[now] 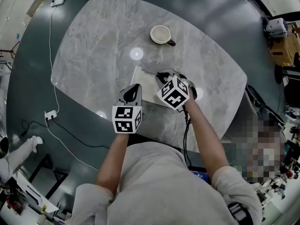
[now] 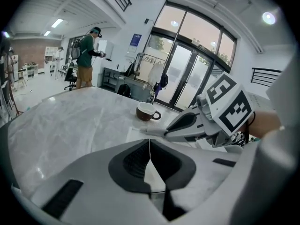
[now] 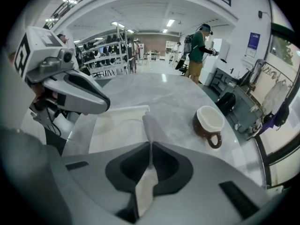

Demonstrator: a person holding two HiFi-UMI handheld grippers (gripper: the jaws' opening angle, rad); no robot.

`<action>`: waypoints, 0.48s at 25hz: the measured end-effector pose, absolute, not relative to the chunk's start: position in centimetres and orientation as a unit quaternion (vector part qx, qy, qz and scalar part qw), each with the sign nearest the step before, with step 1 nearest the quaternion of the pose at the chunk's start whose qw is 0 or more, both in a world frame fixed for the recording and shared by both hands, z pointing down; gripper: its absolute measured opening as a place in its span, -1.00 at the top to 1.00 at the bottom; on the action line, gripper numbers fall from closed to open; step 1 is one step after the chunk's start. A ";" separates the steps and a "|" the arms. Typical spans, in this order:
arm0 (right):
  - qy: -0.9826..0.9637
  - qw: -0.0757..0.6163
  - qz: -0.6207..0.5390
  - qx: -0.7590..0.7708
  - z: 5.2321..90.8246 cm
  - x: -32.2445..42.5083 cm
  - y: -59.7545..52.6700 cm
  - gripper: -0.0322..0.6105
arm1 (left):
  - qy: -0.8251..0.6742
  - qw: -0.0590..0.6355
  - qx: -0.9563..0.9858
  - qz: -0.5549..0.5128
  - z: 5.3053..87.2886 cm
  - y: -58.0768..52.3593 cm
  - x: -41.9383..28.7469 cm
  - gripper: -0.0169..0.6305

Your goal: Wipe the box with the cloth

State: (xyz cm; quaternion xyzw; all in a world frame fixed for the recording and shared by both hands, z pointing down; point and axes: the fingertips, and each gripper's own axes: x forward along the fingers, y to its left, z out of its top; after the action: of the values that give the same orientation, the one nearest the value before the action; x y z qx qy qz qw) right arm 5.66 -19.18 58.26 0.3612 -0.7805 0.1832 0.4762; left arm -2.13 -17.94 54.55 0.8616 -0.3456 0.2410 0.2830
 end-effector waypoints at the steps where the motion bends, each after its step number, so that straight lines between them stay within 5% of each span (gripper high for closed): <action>1: -0.781 0.475 0.193 0.356 58.7 5.5 -19.0 0.79 | -0.346 0.284 0.861 0.242 54.7 -17.8 -2.2 0.87; 12: -0.778 0.396 0.336 0.352 59.6 5.1 -18.2 0.79 | -0.369 0.297 0.847 0.242 55.3 -16.9 -3.9 0.87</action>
State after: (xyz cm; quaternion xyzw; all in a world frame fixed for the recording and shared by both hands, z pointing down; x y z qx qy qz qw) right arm 5.13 -18.24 59.62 0.3522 -0.7784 0.3365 0.3959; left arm -3.93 -16.90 55.31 0.8466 -0.3692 0.2418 0.2973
